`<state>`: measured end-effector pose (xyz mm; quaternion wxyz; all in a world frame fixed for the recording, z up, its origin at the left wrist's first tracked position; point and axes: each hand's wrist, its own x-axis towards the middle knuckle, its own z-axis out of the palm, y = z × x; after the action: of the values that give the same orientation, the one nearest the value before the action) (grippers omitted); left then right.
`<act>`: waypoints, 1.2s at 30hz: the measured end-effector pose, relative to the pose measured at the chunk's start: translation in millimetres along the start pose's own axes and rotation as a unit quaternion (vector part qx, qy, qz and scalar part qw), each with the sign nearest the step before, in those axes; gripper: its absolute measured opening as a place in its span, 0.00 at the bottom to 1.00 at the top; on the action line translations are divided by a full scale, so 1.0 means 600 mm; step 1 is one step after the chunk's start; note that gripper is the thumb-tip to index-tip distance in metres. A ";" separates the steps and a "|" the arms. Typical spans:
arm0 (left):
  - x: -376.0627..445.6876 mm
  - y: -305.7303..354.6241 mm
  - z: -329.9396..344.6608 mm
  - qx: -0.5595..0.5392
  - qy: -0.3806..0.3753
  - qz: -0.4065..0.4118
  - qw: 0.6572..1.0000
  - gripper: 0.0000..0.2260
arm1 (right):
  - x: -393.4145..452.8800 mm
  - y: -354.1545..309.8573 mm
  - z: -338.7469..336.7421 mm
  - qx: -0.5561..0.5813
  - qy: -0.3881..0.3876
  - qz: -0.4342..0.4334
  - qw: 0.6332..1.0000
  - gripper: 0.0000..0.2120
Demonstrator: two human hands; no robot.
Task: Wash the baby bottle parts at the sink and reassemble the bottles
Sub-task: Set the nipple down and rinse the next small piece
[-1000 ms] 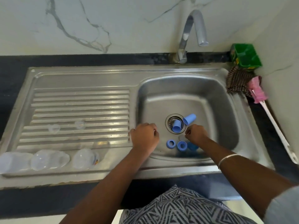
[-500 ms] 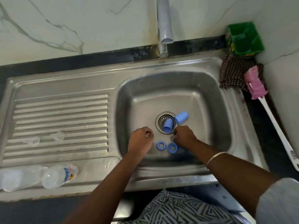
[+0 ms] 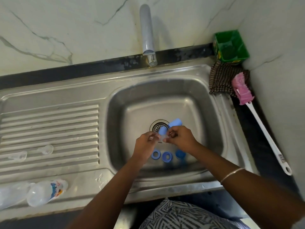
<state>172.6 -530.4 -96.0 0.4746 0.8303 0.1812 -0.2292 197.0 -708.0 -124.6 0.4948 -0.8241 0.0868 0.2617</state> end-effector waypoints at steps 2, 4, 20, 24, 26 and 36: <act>-0.005 0.009 0.003 -0.052 -0.018 0.006 0.998 0.06 | -0.020 -0.021 -0.007 0.109 -0.010 0.001 0.994 0.12; -0.012 0.018 0.003 -0.106 -0.029 0.017 0.994 0.04 | -0.037 -0.036 -0.014 0.188 -0.023 0.008 0.982 0.13; -0.063 0.026 -0.051 -0.376 -0.106 -0.091 0.916 0.02 | -0.095 -0.054 0.000 0.450 -0.154 0.026 0.879 0.10; -0.067 0.015 -0.057 -0.367 -0.122 -0.106 0.916 0.02 | -0.103 -0.064 0.013 0.454 -0.164 0.047 0.875 0.11; -0.068 0.010 -0.059 -0.368 -0.130 -0.112 0.914 0.04 | -0.108 -0.070 0.022 0.441 -0.175 0.062 0.878 0.07; -0.060 -0.015 -0.059 -0.220 -0.023 -0.053 0.974 0.07 | -0.117 -0.093 0.050 0.372 -0.096 0.106 0.917 0.12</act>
<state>145.4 -498.3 -66.8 0.6371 0.6892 0.2597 -0.2275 149.4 -662.8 -56.4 0.7412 -0.5370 0.2167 0.3395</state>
